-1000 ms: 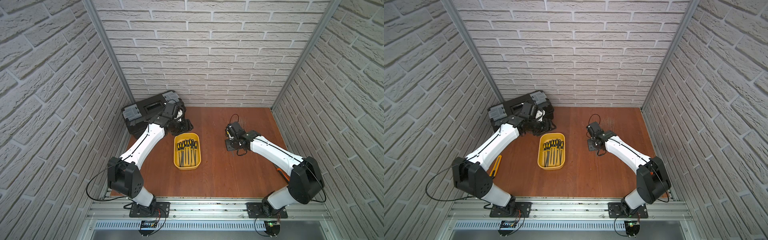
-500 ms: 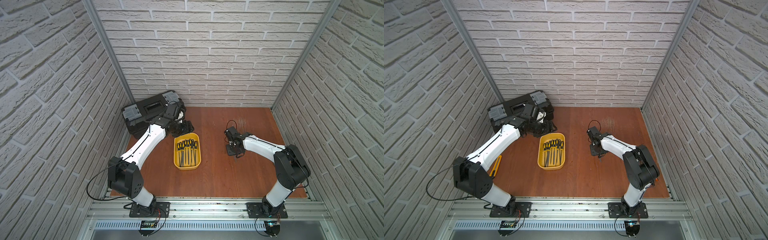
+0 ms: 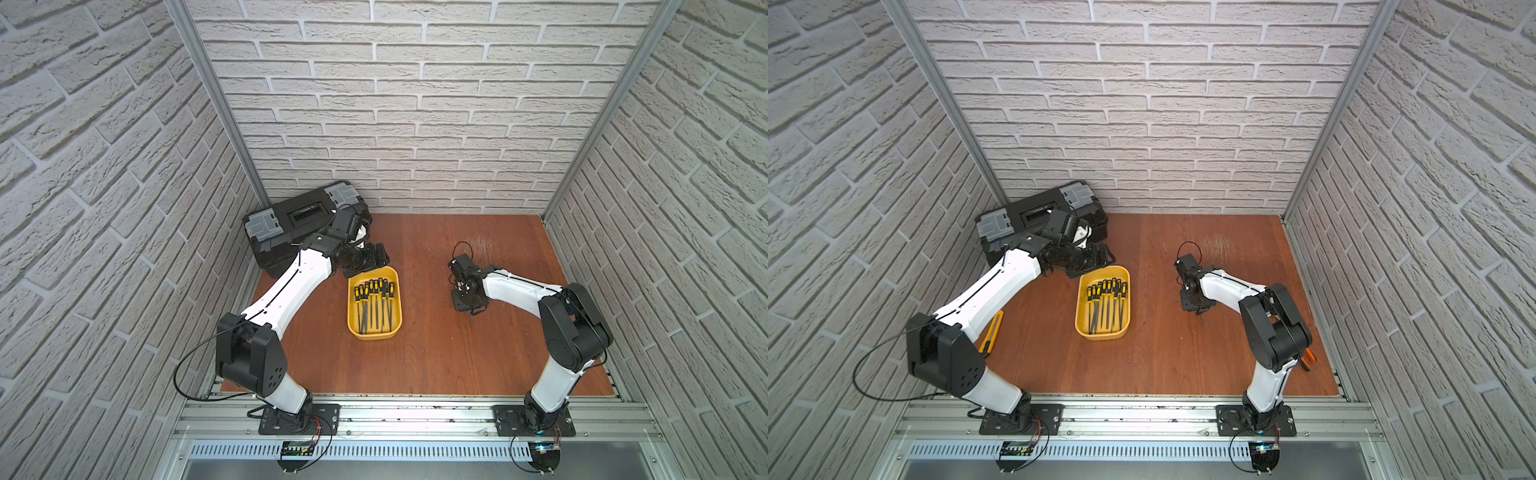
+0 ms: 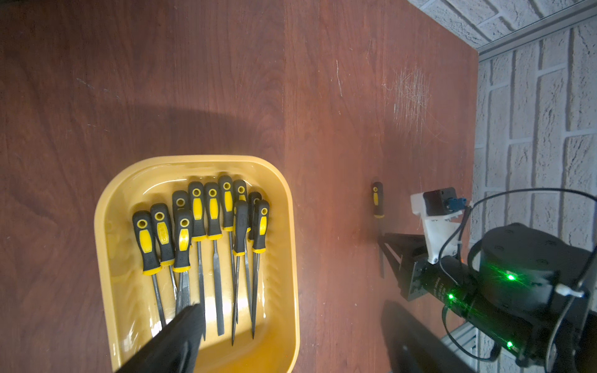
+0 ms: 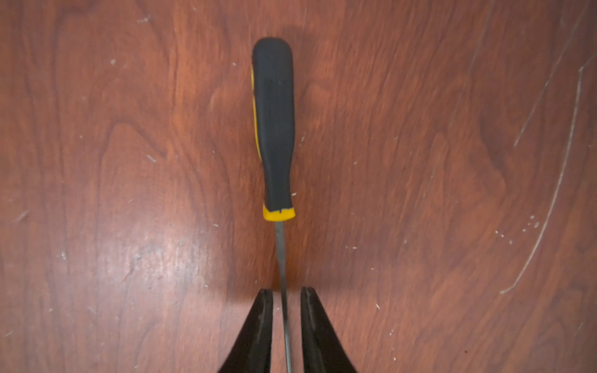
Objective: Take the file tool out of the storage box
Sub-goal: Place the file tool at the center of the board, then pick up the file tool from the storage box.
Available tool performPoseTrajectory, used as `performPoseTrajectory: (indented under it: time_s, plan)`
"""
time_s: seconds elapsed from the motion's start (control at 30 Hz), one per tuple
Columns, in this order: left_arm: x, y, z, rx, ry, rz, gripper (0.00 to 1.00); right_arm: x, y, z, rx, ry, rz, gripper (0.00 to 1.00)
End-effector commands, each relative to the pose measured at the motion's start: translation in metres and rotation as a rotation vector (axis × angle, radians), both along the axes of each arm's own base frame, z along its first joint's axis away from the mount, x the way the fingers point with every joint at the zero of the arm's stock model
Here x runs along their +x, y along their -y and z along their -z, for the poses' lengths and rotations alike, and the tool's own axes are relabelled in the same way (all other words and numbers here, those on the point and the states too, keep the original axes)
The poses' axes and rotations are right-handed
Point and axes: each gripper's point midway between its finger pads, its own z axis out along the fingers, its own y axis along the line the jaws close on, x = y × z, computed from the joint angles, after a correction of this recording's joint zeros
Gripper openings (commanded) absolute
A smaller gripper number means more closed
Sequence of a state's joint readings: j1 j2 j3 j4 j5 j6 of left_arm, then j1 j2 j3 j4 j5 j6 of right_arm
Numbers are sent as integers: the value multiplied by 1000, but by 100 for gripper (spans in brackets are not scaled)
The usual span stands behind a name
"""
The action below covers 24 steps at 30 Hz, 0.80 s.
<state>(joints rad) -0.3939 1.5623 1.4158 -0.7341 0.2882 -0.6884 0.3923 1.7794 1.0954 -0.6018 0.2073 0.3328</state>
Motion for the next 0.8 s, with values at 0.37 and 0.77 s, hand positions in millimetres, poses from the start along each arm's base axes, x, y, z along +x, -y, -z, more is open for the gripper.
performPoseTrajectory:
  time_s: [0.37,0.77]
  plan:
    - [-6,-8,7,63,-14,4,94,-3,2,-17,22,31,-2,27]
    - [-11,-9,30,186,-92,25,89,-17,-29,-101,281,190,-78,56]
